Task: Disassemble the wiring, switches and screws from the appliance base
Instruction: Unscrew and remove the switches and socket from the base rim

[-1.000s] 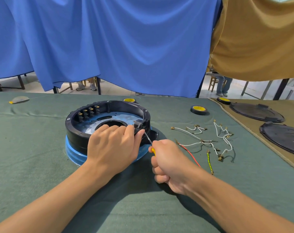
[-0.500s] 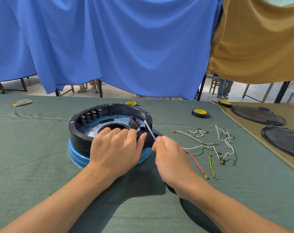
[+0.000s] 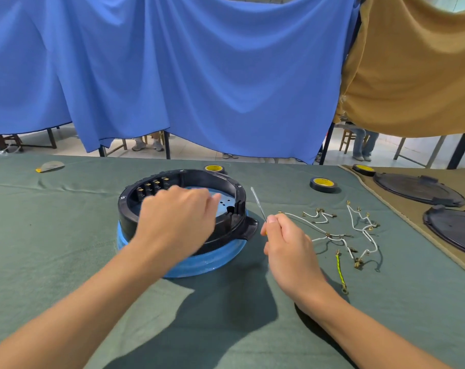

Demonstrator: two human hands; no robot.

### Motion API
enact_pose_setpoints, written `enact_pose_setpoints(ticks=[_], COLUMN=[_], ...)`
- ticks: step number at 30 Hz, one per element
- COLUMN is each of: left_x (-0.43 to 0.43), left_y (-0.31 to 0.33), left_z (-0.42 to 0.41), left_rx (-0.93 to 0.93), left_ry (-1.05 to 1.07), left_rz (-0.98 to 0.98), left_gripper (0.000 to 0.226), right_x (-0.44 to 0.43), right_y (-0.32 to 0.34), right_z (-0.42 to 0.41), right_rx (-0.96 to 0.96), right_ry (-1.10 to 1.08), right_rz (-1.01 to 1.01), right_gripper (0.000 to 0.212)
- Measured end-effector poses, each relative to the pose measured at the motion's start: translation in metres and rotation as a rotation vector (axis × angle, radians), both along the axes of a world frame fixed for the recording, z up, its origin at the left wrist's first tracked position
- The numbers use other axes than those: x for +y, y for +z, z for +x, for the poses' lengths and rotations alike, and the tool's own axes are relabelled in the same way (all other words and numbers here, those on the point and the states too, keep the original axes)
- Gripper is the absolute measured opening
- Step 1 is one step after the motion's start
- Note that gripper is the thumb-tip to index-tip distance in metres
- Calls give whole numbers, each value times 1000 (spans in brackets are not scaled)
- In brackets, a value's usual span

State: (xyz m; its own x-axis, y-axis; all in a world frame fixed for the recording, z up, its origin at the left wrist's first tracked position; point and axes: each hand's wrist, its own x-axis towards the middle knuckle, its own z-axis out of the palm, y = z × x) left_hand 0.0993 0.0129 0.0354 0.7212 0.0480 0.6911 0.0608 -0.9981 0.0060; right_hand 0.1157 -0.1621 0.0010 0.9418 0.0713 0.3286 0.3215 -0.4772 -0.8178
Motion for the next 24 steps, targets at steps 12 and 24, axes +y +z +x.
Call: enact_pose_setpoints(ticks=[12,24], left_x=[43,46], left_y=[32,22], left_z=[56,70], left_rx=[678,607], left_ry=[-113,46], left_rz=[-143,97], left_gripper=[20,20], right_x=[1,3], right_y=[-3,-6], right_z=[3,5], right_rx=[-55,-82], right_ry=[41,68], right_rz=[-3,3], right_gripper=[35,35])
